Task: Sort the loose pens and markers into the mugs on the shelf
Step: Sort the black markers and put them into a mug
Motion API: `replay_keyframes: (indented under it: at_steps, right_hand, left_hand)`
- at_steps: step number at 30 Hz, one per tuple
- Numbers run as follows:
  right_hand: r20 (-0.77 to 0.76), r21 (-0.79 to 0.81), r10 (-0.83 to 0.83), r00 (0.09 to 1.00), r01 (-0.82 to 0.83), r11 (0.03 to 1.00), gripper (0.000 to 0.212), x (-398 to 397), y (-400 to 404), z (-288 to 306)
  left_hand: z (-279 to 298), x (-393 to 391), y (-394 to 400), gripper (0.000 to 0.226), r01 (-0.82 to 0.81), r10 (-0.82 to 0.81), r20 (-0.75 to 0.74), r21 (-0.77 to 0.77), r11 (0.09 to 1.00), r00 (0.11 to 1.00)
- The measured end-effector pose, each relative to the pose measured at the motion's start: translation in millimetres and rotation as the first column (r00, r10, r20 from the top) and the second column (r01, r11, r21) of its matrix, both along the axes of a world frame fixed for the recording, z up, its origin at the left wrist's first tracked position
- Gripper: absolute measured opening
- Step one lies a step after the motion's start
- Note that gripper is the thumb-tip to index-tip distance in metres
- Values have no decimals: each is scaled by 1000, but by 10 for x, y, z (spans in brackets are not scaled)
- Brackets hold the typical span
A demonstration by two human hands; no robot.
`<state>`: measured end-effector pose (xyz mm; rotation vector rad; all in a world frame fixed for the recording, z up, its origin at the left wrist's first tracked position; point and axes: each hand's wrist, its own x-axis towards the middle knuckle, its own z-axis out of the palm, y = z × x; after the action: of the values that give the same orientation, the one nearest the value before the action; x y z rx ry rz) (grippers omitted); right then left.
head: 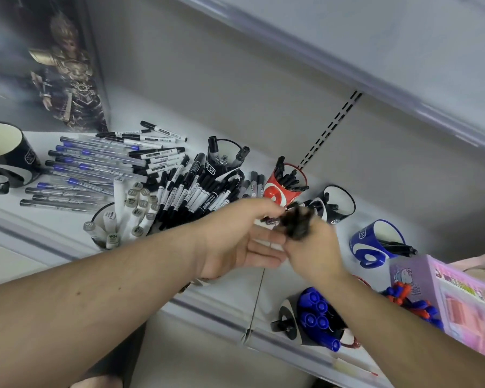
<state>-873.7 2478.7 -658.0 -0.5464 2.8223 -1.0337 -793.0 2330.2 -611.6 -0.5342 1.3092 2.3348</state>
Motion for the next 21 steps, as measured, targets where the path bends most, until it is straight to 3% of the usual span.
replay_keyframes:
  at_steps: [2, 4, 6, 7, 9, 11, 12, 14, 15, 16, 21]
  right_hand:
    - [181, -342, -181, 967, 235, 910, 9, -168, -15, 134]
    - [299, -602, -305, 904, 427, 675, 16, -431, -42, 295]
    - [377, -694, -397, 837, 539, 477, 15, -733, -79, 393]
    - [386, -702, -440, 811, 568, 430, 14, -876, -95, 396]
    - [367, -698, -482, 796, 578, 423, 18, -1108, -131, 354]
    - [336, -652, -513, 790, 588, 479, 24, -1266, -187, 258]
    - [326, -625, -524, 787, 595, 505, 31, -1329, -238, 211]
    - [316, -634, -512, 799, 579, 512, 23, -1414, -370, 148]
    - [323, -643, -512, 796, 582, 498, 11, -1444, -441, 119]
    - [333, -648, -510, 793, 586, 488, 11, -1473, -503, 79]
    - [353, -597, -470, 809, 582, 552, 17, -1553, -660, -189]
  left_hand:
    - [0, -32, -76, 12, -95, 95, -6, -6, 995, 995]
    - [-39, -46, -139, 6, -193, 190, -39, -108, 975, 981]
    - [-153, -45, -204, 7, -252, 223, -123, -337, 907, 967]
    - [-238, -40, -250, 14, -253, 177, -192, -519, 816, 965]
    - [-414, -19, -336, 41, -185, -62, -235, -879, 440, 970]
    - [-558, 13, -356, 75, -70, -233, -88, -994, 83, 969]
    - [-612, 26, -339, 89, 7, -257, 12, -1000, -19, 966]
    - [-728, 43, -288, 108, 131, -287, 160, -985, -116, 944]
    - [-782, 60, -258, 114, 176, -310, 212, -974, -140, 927]
    - [-841, 87, -235, 118, 213, -331, 254, -965, -156, 909]
    - [-1014, 171, -208, 111, 277, -344, 324, -944, -181, 881]
